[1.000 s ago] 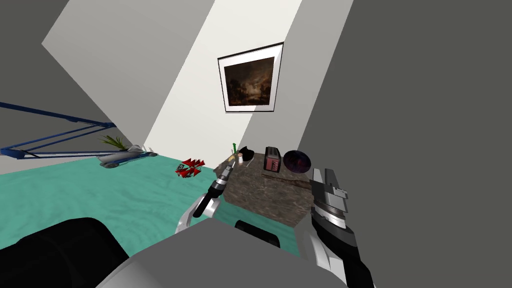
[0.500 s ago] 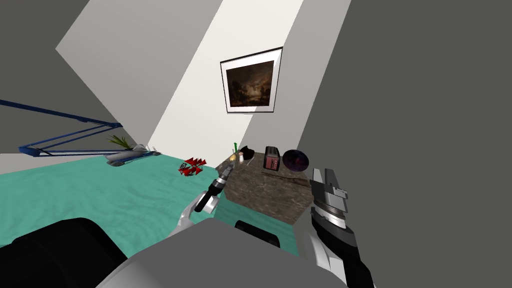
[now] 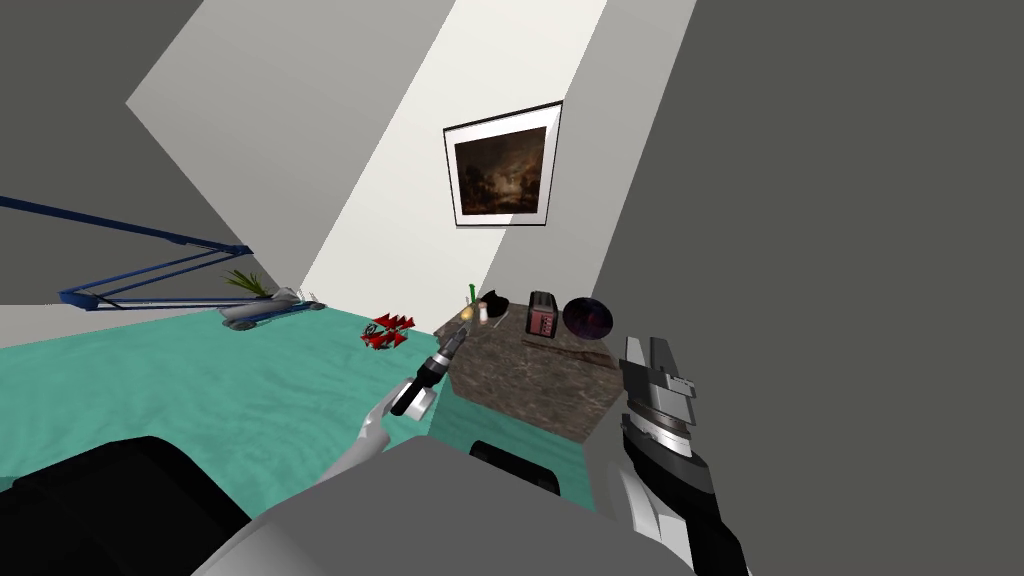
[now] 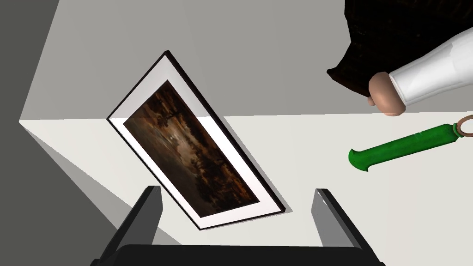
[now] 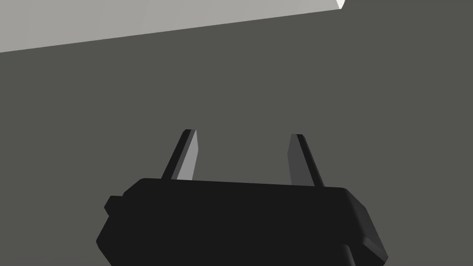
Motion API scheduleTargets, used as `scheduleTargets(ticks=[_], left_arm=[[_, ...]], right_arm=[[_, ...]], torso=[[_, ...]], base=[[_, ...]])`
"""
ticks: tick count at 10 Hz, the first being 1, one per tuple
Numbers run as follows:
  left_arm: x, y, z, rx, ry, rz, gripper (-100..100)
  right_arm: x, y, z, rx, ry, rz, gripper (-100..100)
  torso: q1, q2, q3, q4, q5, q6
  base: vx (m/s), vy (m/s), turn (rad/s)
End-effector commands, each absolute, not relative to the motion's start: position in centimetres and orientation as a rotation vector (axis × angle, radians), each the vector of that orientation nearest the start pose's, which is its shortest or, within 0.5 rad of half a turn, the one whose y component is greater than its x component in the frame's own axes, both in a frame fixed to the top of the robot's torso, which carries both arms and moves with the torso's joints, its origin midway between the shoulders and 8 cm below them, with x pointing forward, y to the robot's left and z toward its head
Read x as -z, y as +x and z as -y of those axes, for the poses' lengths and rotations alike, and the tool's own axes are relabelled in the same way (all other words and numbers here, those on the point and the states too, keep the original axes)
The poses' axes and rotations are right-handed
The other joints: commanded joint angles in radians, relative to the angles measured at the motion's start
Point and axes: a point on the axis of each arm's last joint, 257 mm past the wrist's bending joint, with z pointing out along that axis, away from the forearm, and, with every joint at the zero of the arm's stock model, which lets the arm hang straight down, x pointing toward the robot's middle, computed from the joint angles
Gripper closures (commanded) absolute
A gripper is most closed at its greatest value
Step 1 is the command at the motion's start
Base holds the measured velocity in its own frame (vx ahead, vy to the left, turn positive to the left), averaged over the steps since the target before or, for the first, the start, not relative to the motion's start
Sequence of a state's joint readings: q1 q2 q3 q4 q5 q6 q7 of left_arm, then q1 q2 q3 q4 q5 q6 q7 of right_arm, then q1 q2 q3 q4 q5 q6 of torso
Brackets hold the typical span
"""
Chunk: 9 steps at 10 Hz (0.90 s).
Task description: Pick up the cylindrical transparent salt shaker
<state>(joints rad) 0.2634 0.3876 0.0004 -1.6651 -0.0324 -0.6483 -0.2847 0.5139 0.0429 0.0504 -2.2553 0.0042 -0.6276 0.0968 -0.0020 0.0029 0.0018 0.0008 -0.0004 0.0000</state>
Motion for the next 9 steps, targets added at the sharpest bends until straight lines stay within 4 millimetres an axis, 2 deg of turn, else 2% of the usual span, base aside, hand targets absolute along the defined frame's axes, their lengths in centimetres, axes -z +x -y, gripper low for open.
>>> scheduleTargets(ticks=[1, 4, 5, 6, 7, 9], left_arm=[[14.1, 44.0, -31.1, 0.882, -0.321, -1.162, -100], [16.2, 44.7, -32.8, 0.828, -0.319, -1.21, -100], [15.9, 45.3, -33.5, 0.796, -0.281, -1.216, -100], [17.2, 45.3, -34.1, 0.783, -0.3, -1.237, -100], [17.3, 45.3, -34.2, 0.781, -0.302, -1.24, -100], [18.4, 45.9, -35.7, 0.734, -0.287, -1.27, -100]], right_arm=[[-3.3, 32.7, 26.6, -1.27, 0.586, -0.536, 0], [-3.3, 32.7, 26.6, -1.27, 0.586, -0.536, 0], [-3.3, 32.7, 26.6, -1.27, 0.586, -0.536, 0], [-3.3, 32.7, 26.6, -1.27, 0.586, -0.536, 0], [-3.3, 32.7, 26.6, -1.27, 0.586, -0.536, 0], [-3.3, 32.7, 26.6, -1.27, 0.586, -0.536, 0]], torso=[[0.0, 0.0, 0.0, 0.0, 0.0, 0.0], [0.0, 0.0, 0.0, 0.0, 0.0, 0.0], [0.0, 0.0, 0.0, 0.0, 0.0, 0.0], [0.0, 0.0, 0.0, 0.0, 0.0, 0.0], [0.0, 0.0, 0.0, 0.0, 0.0, 0.0], [0.0, -0.002, -0.001, 0.0, 0.0, 0.0]], base=[[-0.059, -0.041, 0.005], [-0.047, -0.033, 0.001], [-0.054, -0.035, -0.005], [-0.048, -0.035, -0.006], [-0.014, -0.018, 0.003], [-0.026, -0.032, -0.01]])
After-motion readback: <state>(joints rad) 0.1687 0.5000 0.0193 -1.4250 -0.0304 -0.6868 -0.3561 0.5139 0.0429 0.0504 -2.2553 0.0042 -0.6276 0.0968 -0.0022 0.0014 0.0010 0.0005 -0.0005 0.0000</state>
